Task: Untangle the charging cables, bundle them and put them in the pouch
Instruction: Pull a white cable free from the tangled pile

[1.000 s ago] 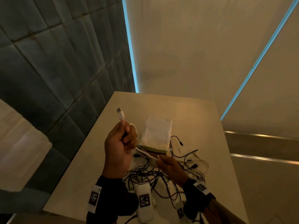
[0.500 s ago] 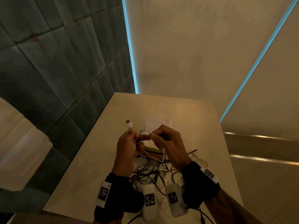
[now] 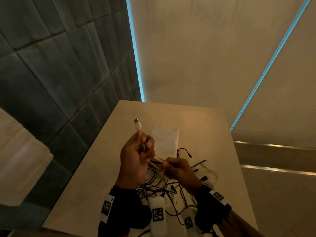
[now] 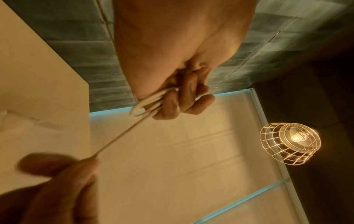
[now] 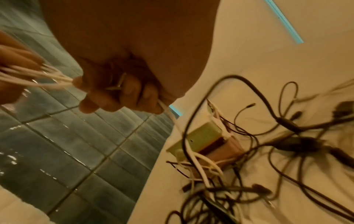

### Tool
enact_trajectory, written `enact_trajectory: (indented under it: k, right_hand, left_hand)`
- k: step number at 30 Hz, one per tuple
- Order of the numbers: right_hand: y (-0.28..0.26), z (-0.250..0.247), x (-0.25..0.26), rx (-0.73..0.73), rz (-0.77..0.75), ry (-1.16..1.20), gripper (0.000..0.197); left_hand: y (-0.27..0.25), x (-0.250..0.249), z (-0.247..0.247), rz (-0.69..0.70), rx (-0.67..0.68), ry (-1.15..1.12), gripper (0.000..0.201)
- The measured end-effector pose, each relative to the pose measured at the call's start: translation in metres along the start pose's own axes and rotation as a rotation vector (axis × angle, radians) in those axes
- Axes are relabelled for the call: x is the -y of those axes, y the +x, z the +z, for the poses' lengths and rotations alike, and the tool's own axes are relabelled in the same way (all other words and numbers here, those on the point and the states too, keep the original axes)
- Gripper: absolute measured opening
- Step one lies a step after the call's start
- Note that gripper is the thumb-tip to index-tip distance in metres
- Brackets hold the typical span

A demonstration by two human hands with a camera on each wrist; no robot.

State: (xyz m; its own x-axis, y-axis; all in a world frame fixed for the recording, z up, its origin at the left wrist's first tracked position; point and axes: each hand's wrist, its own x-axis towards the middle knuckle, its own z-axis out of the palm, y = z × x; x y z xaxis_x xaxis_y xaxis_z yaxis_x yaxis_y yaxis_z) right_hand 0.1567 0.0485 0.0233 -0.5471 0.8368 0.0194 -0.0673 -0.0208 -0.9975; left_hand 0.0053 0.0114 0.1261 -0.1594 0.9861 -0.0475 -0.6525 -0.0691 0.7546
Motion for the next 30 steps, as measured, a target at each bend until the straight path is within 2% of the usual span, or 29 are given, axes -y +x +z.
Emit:
enact_trajectory:
  k: [9, 11, 13, 17, 19, 22, 27, 30]
  right_hand:
    - [-0.004, 0.006, -0.040, -0.015, 0.048, -0.071, 0.027]
    - [-0.007, 0.007, -0.050, -0.016, 0.083, -0.031, 0.025]
    - [-0.010, 0.006, -0.063, -0.023, 0.139, -0.014, 0.032]
    - [-0.006, 0.005, -0.074, -0.098, 0.169, -0.159, 0.028]
    - [0.000, 0.005, -0.057, -0.179, 0.151, -0.151, 0.025]
    - [0.012, 0.010, -0.011, -0.258, 0.104, -0.011, 0.021]
    - [0.022, 0.030, 0.059, -0.221, -0.091, 0.065, 0.015]
    - [0.022, 0.038, 0.082, -0.146, -0.192, 0.026, 0.016]
  left_hand:
    - [-0.008, -0.012, 0.002, 0.098, 0.112, 0.001, 0.037]
    - [-0.009, -0.022, 0.002, 0.132, 0.114, -0.006, 0.037]
    - [-0.010, -0.029, 0.001, 0.163, 0.108, 0.005, 0.037]
    - [-0.010, -0.033, -0.006, 0.159, 0.031, 0.064, 0.036]
    - [-0.008, -0.032, -0.011, 0.129, -0.031, 0.092, 0.035]
    - [-0.006, -0.027, -0.016, 0.085, -0.131, 0.155, 0.034]
    - [-0.002, -0.011, -0.013, 0.020, -0.316, 0.325, 0.035]
    - [0.000, -0.009, -0.008, 0.081, -0.377, 0.329, 0.036]
